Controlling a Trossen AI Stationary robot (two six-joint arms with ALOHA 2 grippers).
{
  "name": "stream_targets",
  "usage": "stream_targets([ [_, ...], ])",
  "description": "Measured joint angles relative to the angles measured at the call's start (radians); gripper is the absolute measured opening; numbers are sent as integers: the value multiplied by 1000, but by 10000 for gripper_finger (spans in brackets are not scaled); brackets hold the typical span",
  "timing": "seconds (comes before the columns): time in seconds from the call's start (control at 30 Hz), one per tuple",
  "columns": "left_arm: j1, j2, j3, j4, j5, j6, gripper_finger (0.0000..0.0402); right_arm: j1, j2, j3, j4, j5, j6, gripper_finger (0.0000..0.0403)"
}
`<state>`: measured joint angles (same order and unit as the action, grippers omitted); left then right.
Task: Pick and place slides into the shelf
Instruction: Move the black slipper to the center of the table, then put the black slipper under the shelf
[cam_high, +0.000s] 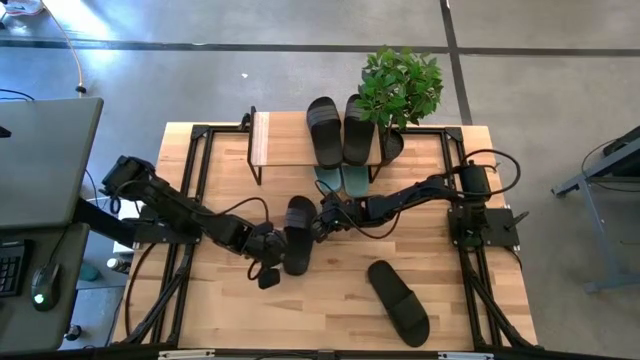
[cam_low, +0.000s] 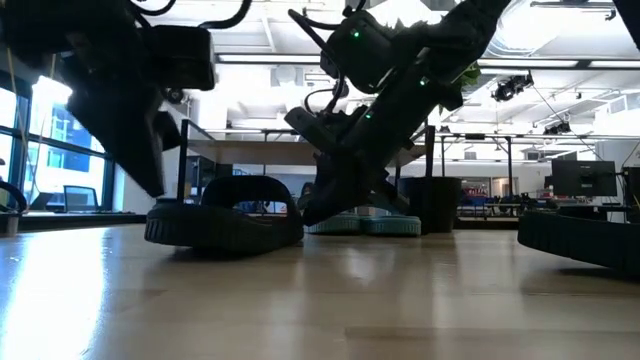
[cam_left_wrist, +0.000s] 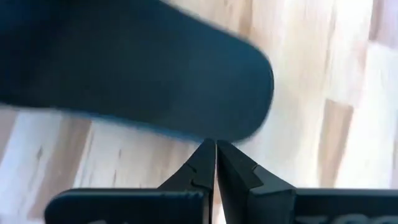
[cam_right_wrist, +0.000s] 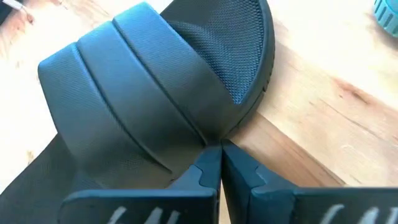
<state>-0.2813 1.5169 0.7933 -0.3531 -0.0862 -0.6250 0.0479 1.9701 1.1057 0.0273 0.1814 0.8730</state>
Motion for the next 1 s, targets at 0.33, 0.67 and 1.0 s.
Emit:
stream_targets([
  [0.33, 0, -66, 47, 7, 57, 8, 5, 10, -44, 0, -69, 20, 30, 0],
  [0.67, 0, -77, 197, 109, 41, 77, 5, 33, -277, 0, -364, 100, 0, 0],
  [1.0, 46, -64, 204, 385, 67, 124, 5, 140, -641, 0, -751, 55, 19, 0],
])
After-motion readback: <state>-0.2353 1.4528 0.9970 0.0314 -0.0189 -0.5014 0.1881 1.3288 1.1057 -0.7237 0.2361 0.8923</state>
